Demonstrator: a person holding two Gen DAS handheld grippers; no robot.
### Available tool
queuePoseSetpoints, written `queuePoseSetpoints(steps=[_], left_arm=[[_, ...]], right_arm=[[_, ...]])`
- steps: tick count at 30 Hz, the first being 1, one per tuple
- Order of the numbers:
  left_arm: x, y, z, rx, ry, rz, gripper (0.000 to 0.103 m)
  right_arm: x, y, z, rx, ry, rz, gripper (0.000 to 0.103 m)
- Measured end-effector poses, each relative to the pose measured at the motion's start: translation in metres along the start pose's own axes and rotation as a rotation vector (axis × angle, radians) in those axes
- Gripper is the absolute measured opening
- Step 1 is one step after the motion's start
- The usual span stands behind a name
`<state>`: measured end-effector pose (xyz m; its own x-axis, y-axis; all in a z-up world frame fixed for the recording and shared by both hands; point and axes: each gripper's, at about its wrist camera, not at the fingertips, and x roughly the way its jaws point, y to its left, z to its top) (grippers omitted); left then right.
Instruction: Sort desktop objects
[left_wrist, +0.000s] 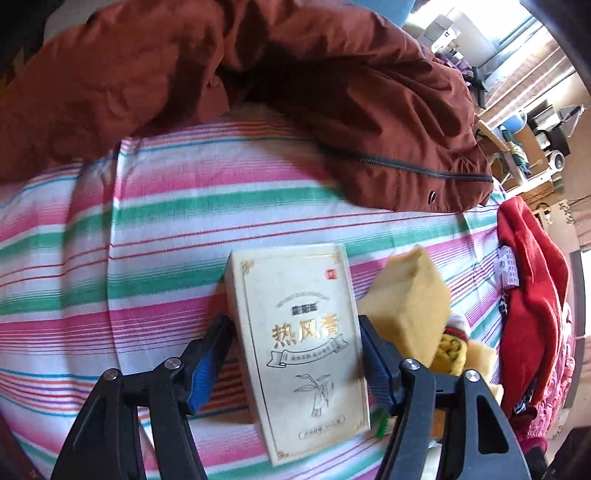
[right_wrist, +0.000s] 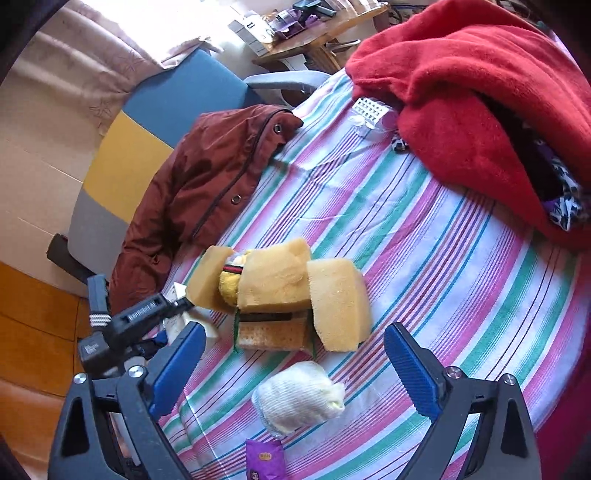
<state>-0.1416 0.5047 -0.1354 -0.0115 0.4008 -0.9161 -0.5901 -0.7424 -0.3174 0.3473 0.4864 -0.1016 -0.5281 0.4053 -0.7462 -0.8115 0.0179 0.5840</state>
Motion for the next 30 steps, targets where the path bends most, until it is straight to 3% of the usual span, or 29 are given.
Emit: queuePoseSetpoints(steps=[9,15,17,19,29,30], left_arm=[[-0.024,0.023,-0.037,0.068,-0.076,-0.008,0.062],[-0.036,0.035,-0.074,0.117,-0.06,-0.01,0.063],[-0.039,0.035,-0.086,0.136,-0.065,-0.001,0.061],[-0.042,0.036,-0.097,0.142,-0.06,0.014,0.055],[-0.062,0.049,-0.141,0.148,-0.061,0.005,0.055],[-0.063,0.049,-0.145,0.148,-0.063,0.007,0.055]], right_arm=[[0.009,-0.006,0.003,0.008,-0.009,-0.091,0.098],[0.024,-0.005,0.001,-0.042,0.033,-0.171,0.097],[0.026,-0.003,0.0,-0.073,0.031,-0.205,0.09],[0.028,-0.001,0.0,-0.099,0.036,-0.231,0.075],[0.047,0.004,-0.002,-0.175,0.098,-0.296,0.056],[0.05,0.005,-0.002,-0.191,0.112,-0.302,0.048]])
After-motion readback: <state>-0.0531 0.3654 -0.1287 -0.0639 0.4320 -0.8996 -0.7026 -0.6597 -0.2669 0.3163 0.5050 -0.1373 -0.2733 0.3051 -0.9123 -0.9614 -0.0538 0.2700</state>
